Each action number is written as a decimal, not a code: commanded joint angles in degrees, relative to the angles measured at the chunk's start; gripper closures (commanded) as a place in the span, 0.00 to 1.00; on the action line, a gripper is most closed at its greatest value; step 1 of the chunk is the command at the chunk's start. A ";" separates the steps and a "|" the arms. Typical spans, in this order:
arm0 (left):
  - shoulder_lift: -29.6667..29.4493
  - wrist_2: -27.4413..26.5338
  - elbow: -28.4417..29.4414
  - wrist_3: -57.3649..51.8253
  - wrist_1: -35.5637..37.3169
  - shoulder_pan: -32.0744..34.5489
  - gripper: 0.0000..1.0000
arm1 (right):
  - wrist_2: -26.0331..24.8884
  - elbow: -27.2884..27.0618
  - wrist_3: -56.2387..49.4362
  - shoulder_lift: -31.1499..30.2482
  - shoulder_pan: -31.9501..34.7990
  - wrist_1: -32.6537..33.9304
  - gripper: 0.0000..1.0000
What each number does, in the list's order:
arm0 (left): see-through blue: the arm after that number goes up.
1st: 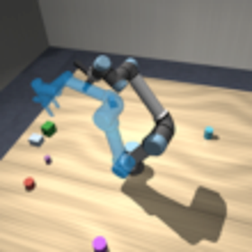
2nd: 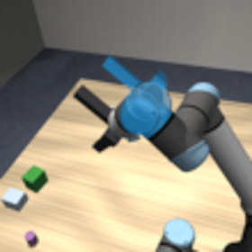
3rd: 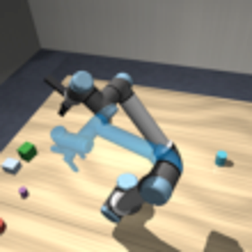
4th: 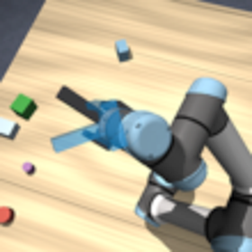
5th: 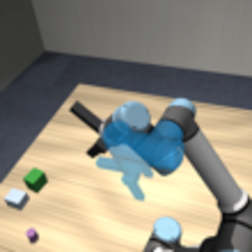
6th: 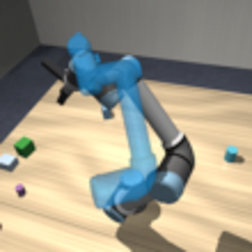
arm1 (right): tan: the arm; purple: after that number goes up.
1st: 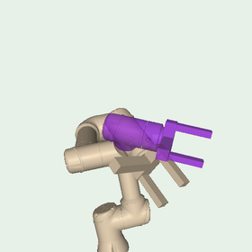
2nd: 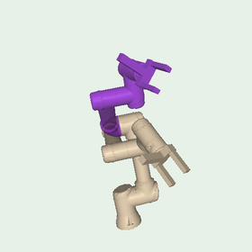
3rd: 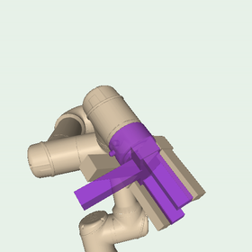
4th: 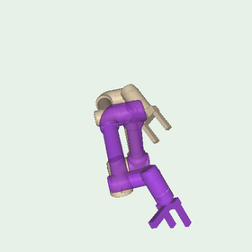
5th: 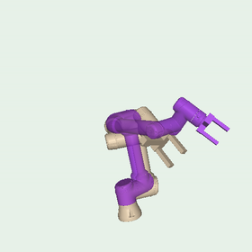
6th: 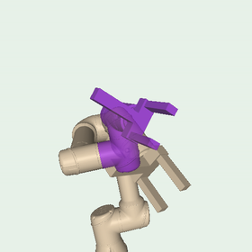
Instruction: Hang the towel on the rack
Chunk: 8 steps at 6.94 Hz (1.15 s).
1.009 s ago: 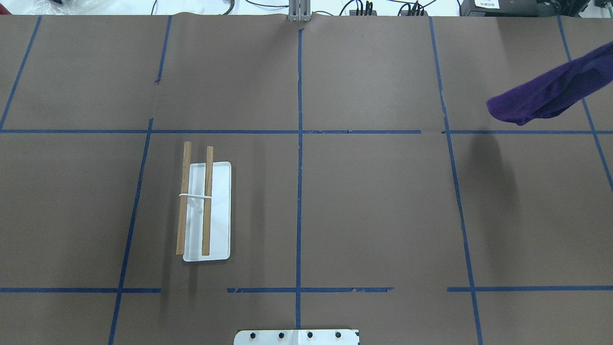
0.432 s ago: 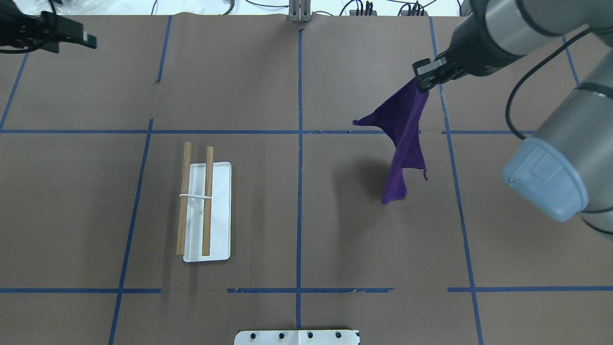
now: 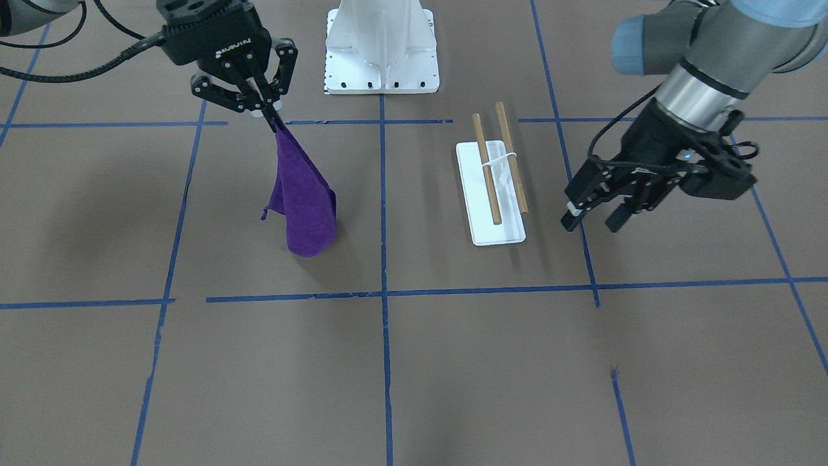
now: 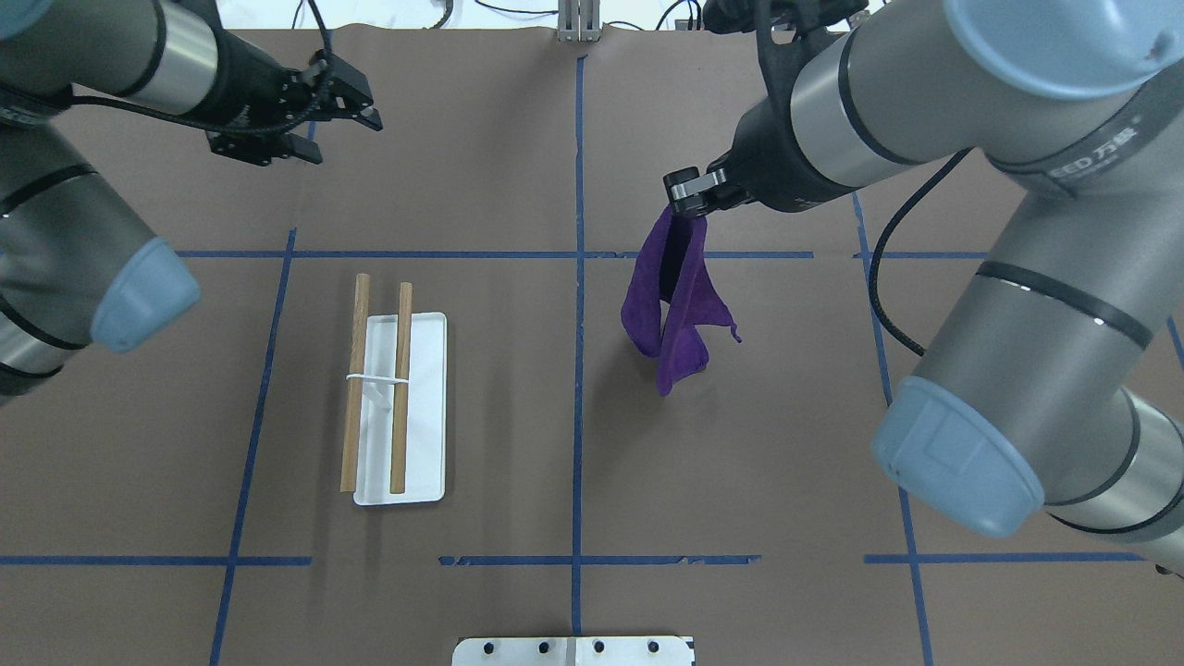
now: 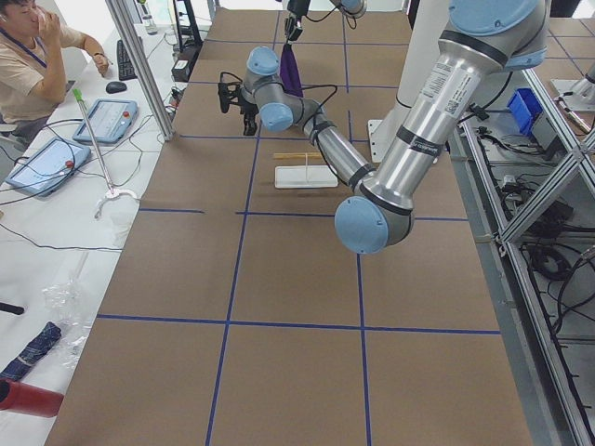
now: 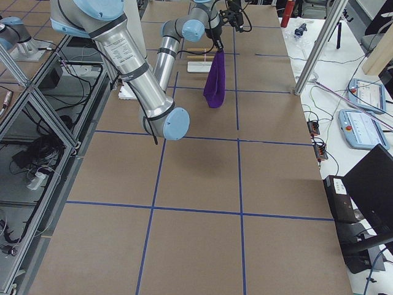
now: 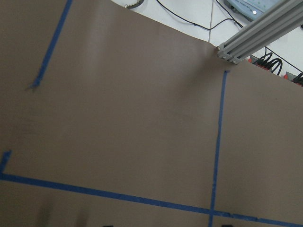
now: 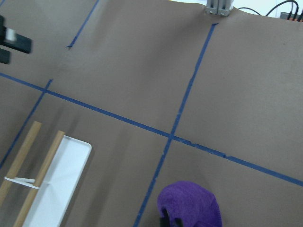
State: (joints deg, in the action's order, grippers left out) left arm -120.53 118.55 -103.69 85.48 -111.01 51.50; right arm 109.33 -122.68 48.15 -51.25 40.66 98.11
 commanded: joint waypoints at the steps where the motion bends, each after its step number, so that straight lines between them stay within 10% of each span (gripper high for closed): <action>1: -6.35 -2.35 2.16 13.61 0.27 -5.43 0.21 | -5.95 -0.01 1.77 0.45 -5.05 -5.28 1.00; 8: -10.25 -3.94 2.53 23.51 2.20 -14.14 0.30 | -8.61 -0.19 1.86 2.39 -6.03 -5.91 1.00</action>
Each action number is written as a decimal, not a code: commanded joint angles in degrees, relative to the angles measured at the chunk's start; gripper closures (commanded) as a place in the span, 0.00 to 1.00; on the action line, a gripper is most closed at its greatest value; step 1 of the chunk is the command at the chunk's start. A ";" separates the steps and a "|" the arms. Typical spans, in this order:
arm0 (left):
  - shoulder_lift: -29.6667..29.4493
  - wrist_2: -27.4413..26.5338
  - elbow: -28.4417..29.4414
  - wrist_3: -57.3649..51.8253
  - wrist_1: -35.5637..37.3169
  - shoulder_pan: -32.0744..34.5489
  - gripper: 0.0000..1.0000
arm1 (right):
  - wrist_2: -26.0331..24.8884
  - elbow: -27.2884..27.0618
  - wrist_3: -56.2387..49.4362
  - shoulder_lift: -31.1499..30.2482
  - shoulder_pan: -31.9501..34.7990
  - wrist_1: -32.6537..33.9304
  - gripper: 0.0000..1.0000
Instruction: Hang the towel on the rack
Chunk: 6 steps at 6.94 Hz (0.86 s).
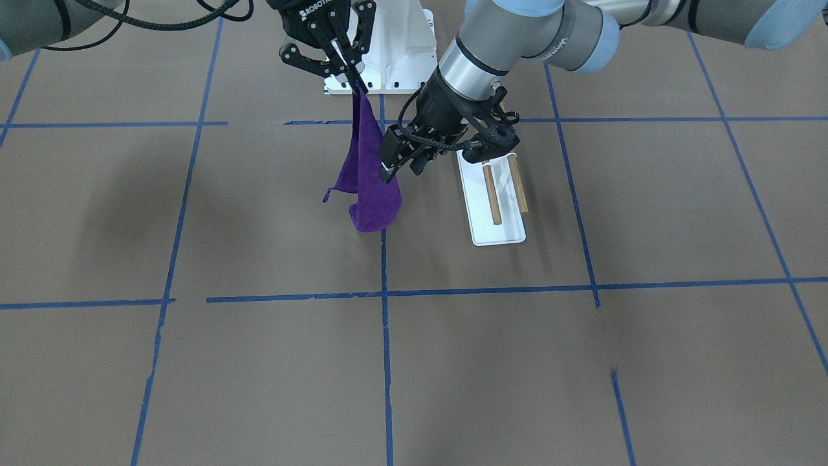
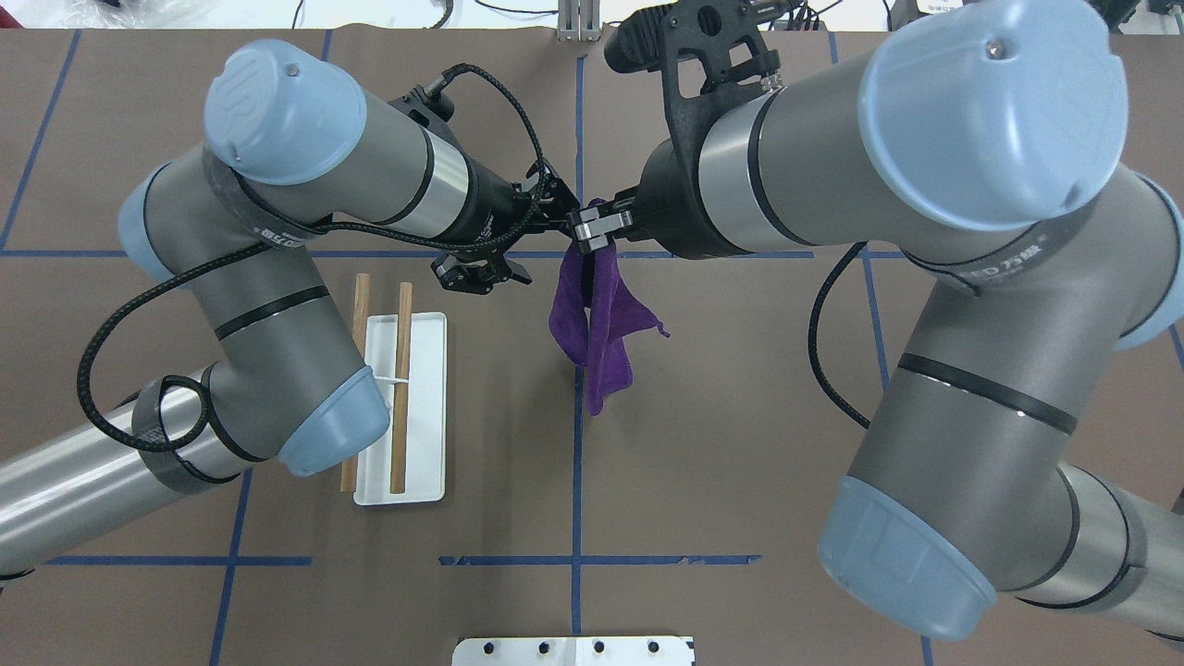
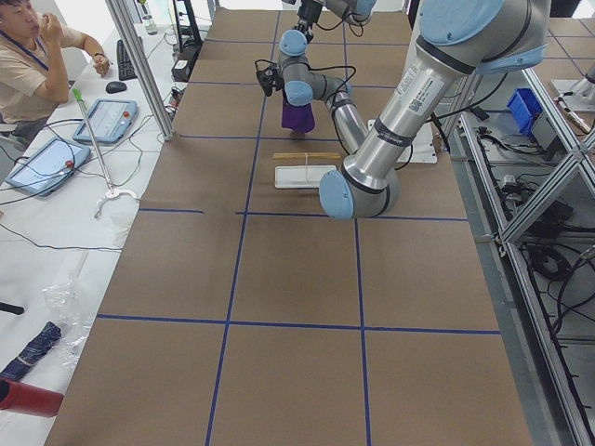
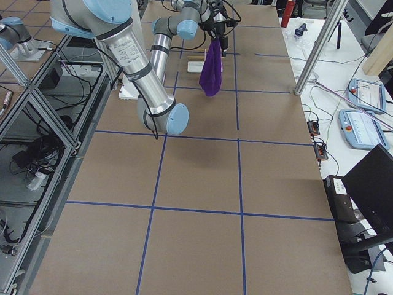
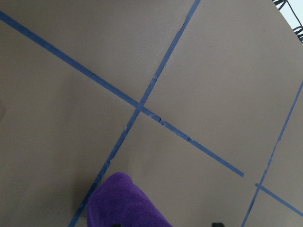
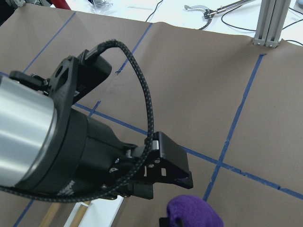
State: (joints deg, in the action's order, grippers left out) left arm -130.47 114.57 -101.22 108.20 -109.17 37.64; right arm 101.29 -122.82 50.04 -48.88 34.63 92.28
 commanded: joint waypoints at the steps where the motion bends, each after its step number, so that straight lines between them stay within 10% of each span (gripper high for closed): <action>1: -0.48 0.03 -0.03 0.87 0.36 -0.90 0.30 | -1.17 0.03 -0.03 0.01 0.08 -0.25 1.00; 3: -1.36 0.03 0.15 1.92 0.27 -1.25 0.37 | -1.53 0.30 -0.03 -0.61 -0.09 -3.33 1.00; 6: -1.19 -0.14 -0.03 2.36 0.27 -1.25 0.90 | -1.53 0.12 -0.03 -0.87 -0.09 -3.33 1.00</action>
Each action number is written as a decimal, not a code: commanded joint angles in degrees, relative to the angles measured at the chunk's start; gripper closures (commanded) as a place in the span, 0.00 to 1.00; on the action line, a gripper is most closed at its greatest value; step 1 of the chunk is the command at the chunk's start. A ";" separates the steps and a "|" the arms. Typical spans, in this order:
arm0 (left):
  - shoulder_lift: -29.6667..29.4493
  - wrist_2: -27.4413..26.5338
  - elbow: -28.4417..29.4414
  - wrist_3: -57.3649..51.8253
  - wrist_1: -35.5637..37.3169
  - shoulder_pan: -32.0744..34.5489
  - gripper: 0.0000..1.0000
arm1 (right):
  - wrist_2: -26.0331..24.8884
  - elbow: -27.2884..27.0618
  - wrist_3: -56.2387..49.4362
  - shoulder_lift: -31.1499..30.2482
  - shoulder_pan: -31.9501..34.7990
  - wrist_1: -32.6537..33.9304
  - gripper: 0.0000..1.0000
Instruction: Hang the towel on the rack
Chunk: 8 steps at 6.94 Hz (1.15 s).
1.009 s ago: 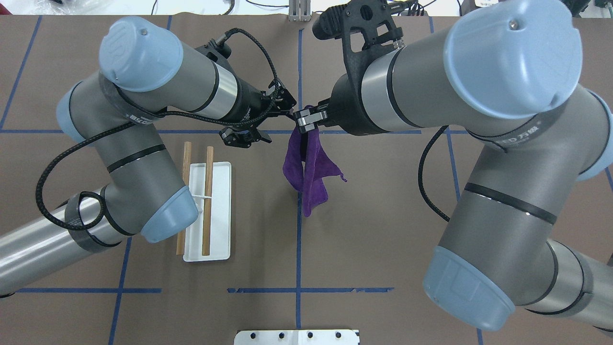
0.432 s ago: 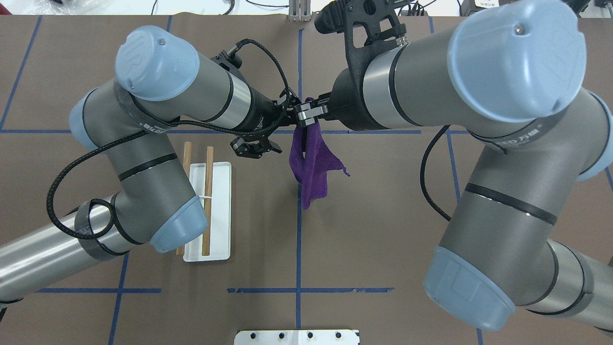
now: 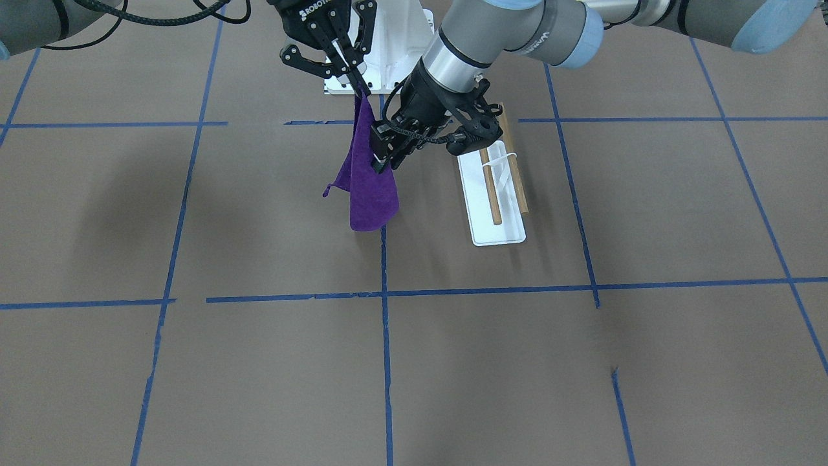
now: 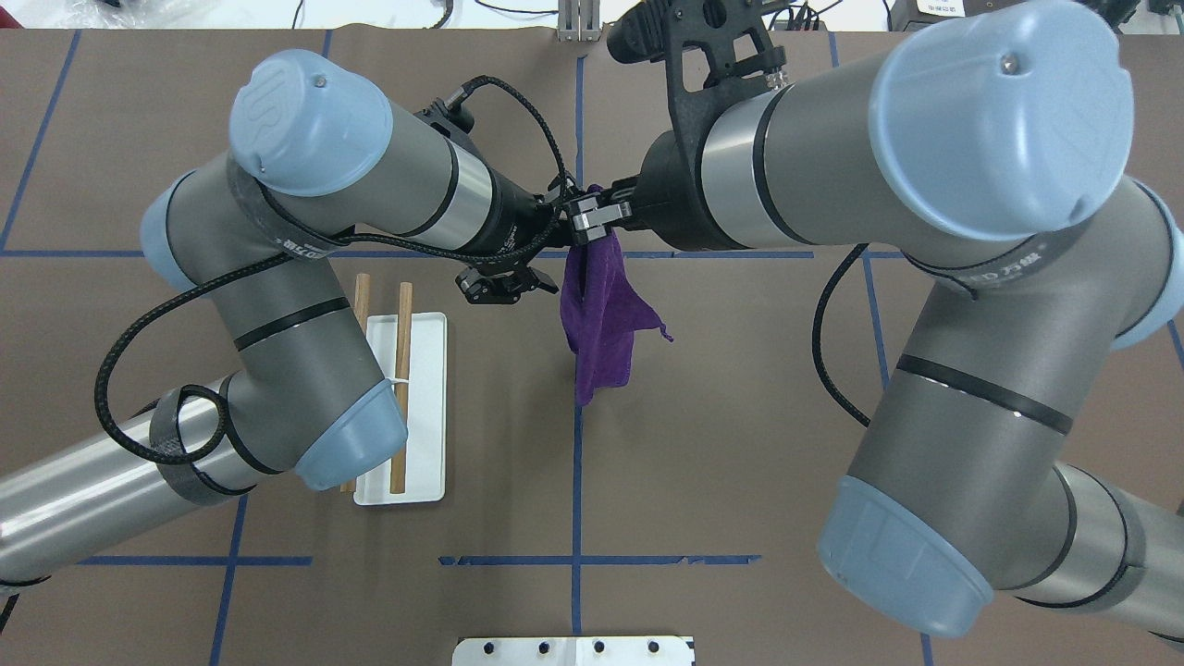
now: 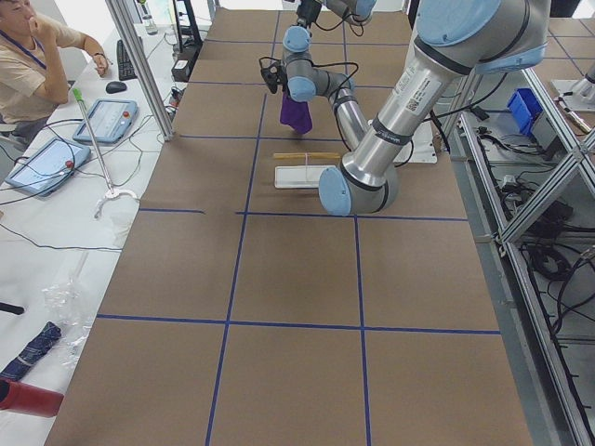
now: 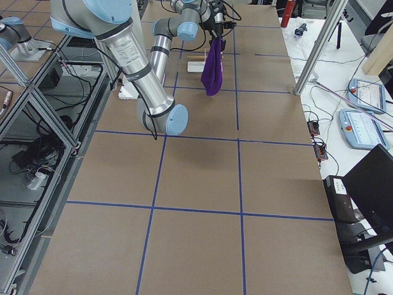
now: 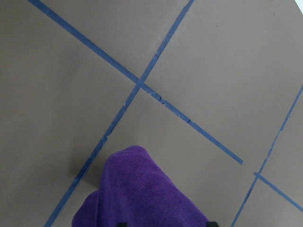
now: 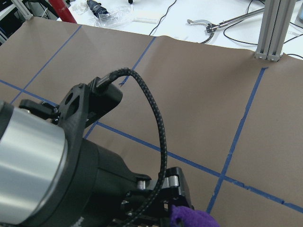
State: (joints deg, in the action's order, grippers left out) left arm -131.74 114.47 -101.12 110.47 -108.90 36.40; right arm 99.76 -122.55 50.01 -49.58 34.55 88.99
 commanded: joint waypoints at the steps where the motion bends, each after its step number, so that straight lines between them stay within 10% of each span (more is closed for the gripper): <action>1: 0.25 -0.04 -0.31 0.10 0.00 -0.01 1.00 | -0.01 -0.14 0.00 -0.17 -0.01 -0.04 1.00; 4: 0.78 -0.13 -0.92 -0.43 0.00 0.08 1.00 | 0.60 -0.23 -0.35 -1.22 0.08 0.13 1.00; 5: 0.78 -0.13 -1.10 -0.60 0.00 0.08 1.00 | 0.17 -0.14 -0.09 -2.88 -0.09 0.48 0.01; 8: 6.10 -0.13 -4.94 -5.05 0.00 0.69 1.00 | 4.47 -0.23 -2.27 -5.86 3.32 9.80 0.00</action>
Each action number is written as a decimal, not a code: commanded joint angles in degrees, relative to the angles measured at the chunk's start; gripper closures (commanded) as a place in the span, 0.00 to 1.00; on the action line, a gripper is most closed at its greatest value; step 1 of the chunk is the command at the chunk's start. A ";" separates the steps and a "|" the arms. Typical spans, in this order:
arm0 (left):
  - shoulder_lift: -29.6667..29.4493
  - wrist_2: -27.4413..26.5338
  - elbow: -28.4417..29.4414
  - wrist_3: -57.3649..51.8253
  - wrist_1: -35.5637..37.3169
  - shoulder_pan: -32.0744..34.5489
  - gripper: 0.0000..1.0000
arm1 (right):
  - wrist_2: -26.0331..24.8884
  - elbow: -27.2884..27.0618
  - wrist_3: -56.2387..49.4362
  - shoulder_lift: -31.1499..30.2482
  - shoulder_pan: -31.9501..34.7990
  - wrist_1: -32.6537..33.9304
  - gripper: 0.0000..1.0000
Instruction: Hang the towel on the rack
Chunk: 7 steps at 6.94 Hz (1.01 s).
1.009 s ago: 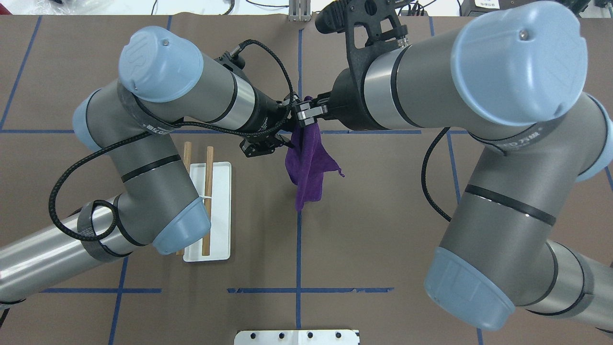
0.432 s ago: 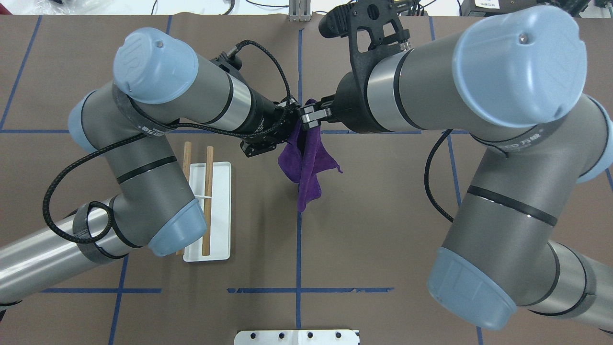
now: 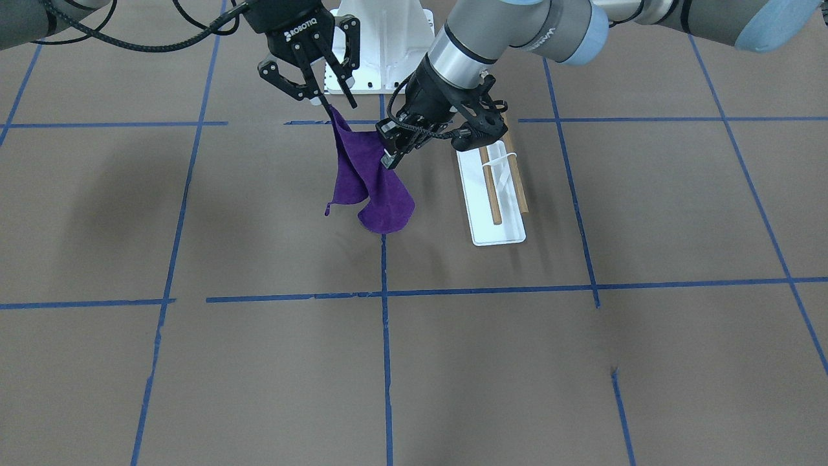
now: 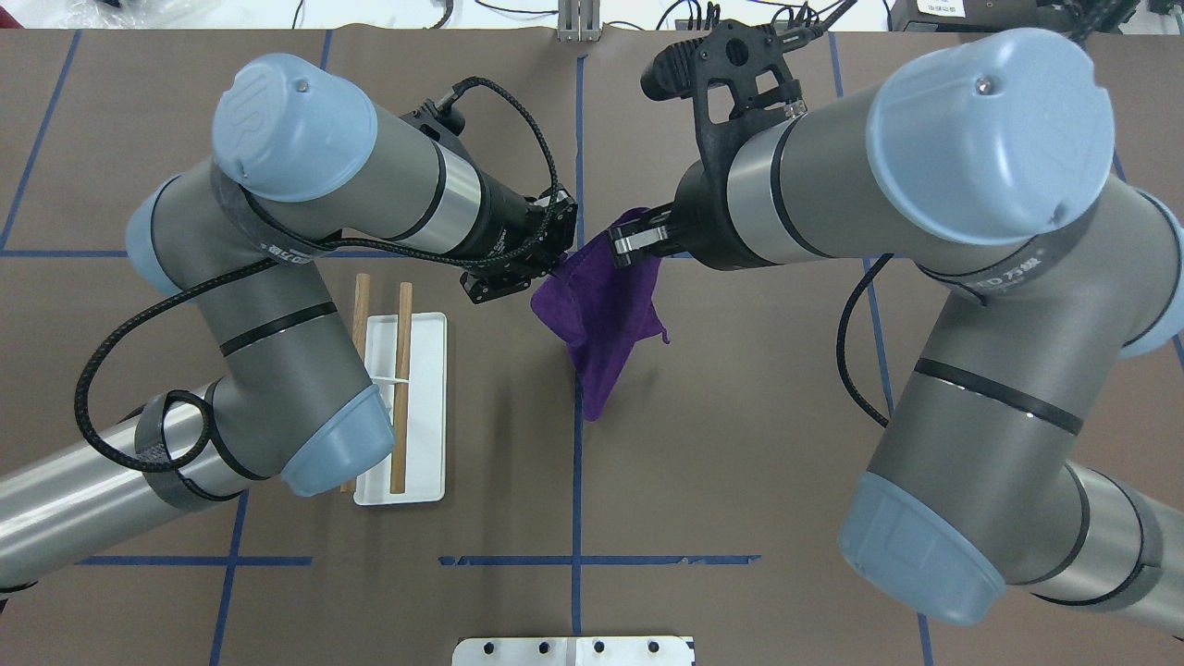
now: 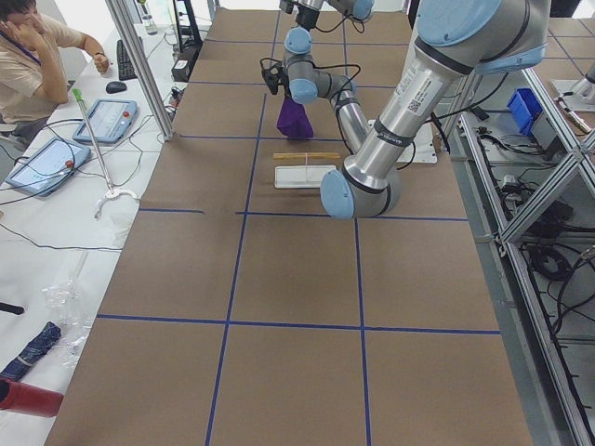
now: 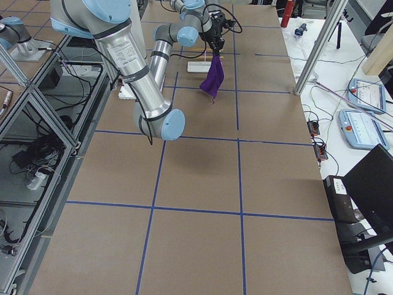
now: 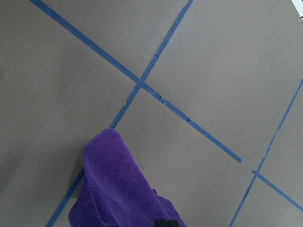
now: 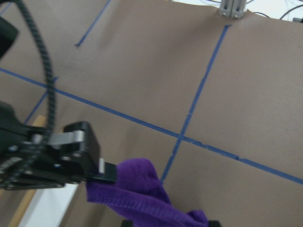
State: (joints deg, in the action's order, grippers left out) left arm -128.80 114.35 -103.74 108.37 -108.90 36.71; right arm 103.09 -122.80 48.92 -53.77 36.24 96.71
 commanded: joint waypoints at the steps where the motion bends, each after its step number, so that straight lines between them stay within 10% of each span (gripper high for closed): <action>1: 7.30 0.00 -5.30 -7.43 0.09 1.95 1.00 | 2.28 0.37 -6.25 -5.00 2.25 2.25 0.00; 4: 17.67 0.35 -10.76 -22.62 -0.09 4.86 1.00 | 6.23 0.81 -22.67 -7.75 11.36 16.27 0.00; 7: 28.31 0.62 -12.37 -37.83 -0.61 5.83 1.00 | 12.20 2.47 -36.14 -14.77 19.45 16.31 0.00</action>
State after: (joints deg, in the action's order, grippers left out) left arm -104.45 114.92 -115.93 76.70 -109.32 42.05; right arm 112.72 -121.40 17.95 -66.08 52.48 112.86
